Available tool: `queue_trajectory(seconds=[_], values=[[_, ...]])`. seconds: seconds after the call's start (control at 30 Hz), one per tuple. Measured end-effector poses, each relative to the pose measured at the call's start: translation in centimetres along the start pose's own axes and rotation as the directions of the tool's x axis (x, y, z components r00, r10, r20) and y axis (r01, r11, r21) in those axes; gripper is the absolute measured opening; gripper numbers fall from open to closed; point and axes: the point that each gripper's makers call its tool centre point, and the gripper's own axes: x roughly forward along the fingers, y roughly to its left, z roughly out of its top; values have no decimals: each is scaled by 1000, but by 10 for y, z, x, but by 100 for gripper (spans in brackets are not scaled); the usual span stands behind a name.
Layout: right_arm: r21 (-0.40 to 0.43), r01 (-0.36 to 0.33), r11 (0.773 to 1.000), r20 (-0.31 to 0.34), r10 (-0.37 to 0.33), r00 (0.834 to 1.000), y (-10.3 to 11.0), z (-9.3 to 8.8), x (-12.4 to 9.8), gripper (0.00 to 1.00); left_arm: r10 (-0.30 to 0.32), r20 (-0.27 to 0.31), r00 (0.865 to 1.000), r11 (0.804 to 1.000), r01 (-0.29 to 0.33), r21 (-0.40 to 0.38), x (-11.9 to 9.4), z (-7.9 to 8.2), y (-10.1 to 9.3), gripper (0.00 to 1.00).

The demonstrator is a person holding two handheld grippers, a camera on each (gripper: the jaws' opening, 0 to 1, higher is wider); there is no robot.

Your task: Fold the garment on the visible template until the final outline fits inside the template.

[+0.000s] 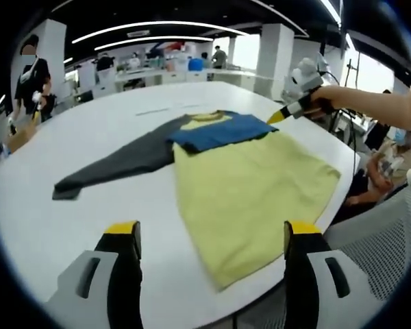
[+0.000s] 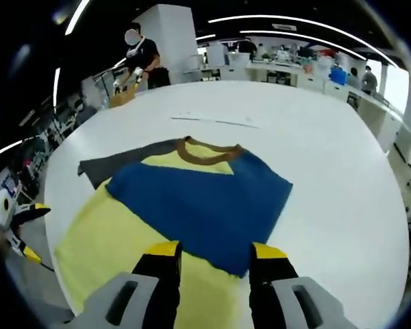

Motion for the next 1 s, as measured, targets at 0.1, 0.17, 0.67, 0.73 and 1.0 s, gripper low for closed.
queue_trajectory(seconds=[0.1, 0.17, 0.67, 0.73, 1.0], values=[[7, 18, 1000, -14, -18, 1000, -9, -7, 0, 31, 10, -11, 1000, 1000, -10, 6, -1, -3, 2, 75], [15, 31, 999, -22, -31, 999, -16, -12, 1, 29, 18, -21, 1000, 1000, -18, 3, -1, -5, 3, 71], [40, 41, 998, -35, -40, 999, -22, -28, 8, 10, 33, -126, 991, 999, -33, 0, 1, -30, -2, 44], [41, 37, 998, -41, -35, 999, -19, -30, 8, 9, 34, -133, 990, 999, -34, 6, 0, -31, -2, 42], [76, 46, 996, -40, -43, 998, -22, -32, 14, 5, 35, -161, 986, 999, -36, 0, 0, -40, -1, 36]])
